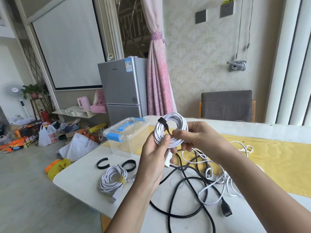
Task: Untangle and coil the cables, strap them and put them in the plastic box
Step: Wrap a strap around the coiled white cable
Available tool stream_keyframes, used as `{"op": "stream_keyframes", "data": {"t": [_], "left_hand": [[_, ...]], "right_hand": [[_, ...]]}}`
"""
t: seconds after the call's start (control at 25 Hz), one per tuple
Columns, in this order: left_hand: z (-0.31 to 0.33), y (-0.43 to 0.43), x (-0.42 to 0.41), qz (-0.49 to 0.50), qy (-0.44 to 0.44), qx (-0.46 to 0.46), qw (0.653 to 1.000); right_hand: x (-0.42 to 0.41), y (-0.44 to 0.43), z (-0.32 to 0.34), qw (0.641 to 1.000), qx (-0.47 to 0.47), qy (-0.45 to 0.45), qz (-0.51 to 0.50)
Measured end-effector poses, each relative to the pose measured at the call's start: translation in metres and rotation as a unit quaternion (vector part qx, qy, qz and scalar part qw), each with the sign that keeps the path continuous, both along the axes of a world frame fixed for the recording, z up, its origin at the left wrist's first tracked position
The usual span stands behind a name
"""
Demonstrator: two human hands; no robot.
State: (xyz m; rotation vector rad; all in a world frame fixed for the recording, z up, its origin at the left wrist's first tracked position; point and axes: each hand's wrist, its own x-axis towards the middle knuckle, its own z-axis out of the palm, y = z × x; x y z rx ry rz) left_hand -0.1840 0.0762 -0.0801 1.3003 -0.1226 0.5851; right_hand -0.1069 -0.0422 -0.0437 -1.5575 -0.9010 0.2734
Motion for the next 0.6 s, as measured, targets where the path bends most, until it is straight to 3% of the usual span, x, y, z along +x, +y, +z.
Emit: {"op": "stream_keyframes", "data": {"t": [0.12, 0.24, 0.44, 0.6], "left_hand": [[0.001, 0.002, -0.001, 0.014, -0.004, -0.024, 1.000], [0.007, 0.007, -0.005, 0.004, 0.011, -0.010, 1.000], [-0.004, 0.016, -0.006, -0.005, 0.065, 0.231, 0.971], [-0.010, 0.013, -0.005, 0.002, 0.096, 0.258, 0.961]], "right_hand": [[0.002, -0.002, 0.000, 0.998, -0.008, 0.028, 0.048], [0.013, -0.009, 0.000, 0.985, -0.014, 0.127, 0.114], [0.017, -0.010, 0.000, 0.976, 0.014, 0.197, 0.086], [0.017, -0.016, 0.002, 0.988, 0.044, 0.129, 0.074]]}}
